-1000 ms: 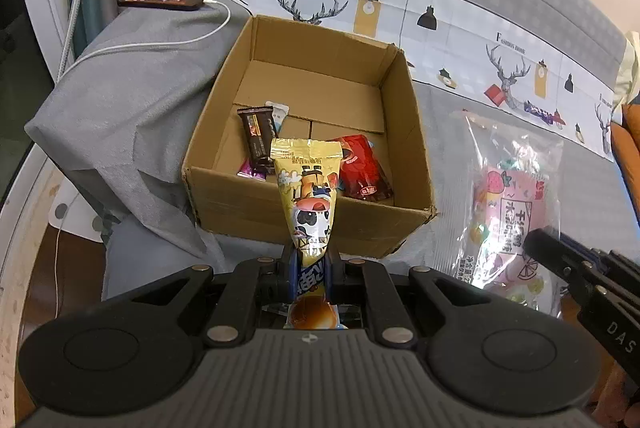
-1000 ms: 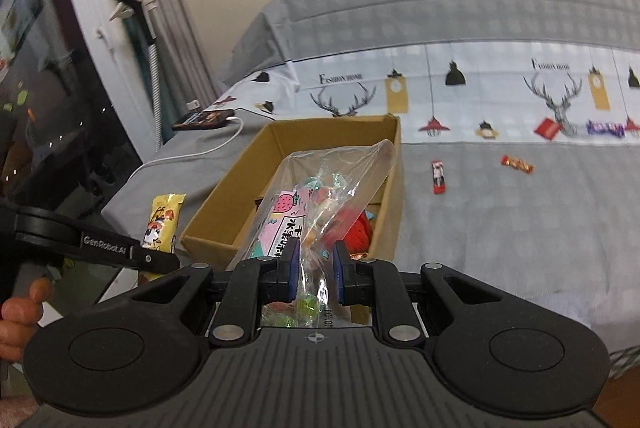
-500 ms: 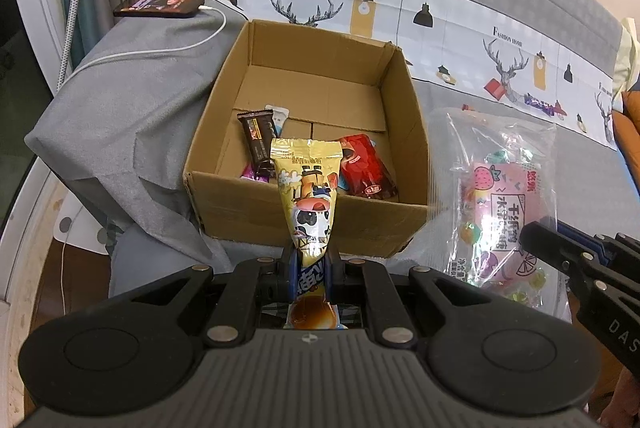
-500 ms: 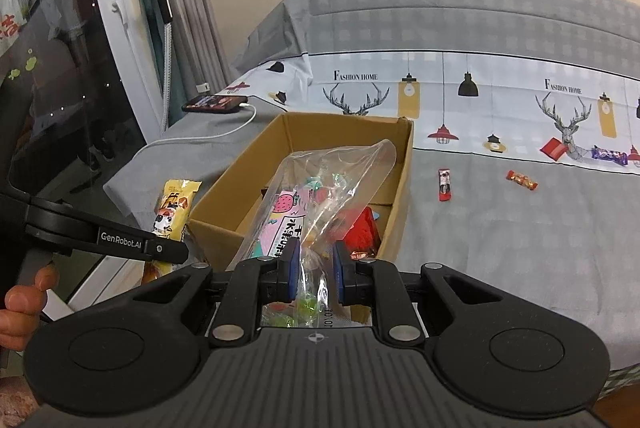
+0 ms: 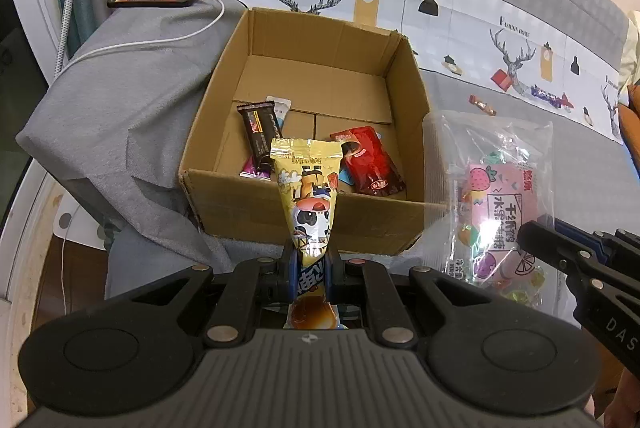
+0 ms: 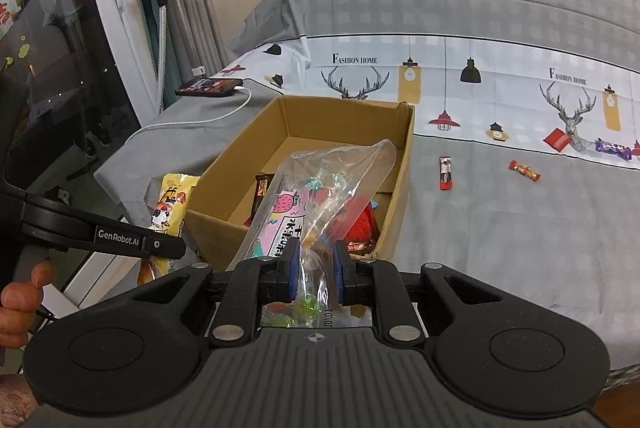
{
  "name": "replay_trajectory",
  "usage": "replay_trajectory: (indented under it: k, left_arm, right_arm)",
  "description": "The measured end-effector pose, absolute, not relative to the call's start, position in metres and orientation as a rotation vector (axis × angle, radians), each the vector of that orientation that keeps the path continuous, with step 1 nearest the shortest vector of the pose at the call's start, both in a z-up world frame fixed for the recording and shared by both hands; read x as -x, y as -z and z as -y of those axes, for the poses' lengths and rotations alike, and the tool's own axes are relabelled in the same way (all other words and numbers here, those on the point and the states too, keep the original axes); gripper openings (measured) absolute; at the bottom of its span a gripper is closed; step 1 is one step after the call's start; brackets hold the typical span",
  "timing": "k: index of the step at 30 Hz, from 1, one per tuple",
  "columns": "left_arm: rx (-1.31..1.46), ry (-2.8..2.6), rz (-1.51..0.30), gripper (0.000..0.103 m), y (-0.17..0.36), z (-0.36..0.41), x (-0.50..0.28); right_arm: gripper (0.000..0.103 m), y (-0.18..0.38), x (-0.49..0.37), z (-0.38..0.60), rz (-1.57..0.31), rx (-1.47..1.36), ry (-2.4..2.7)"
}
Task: Organize snacks
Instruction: 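Carry the yellow pouch and candy bag over the box, then lower both snacks into the box and open both grippers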
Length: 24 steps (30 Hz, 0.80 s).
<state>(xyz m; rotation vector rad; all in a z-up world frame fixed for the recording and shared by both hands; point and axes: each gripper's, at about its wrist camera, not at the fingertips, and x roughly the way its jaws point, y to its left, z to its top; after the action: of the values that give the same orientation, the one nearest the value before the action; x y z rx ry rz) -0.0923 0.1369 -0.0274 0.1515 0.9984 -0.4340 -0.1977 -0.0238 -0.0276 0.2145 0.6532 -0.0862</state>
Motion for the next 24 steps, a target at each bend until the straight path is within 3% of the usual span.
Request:
replay_trajectory:
  k: [24]
  left_arm:
    - [-0.176,0.431,-1.032,0.013,0.041,-0.126,0.064]
  right_arm:
    - [0.019,0.040,0.169,0.024,-0.709,-0.199,0.100]
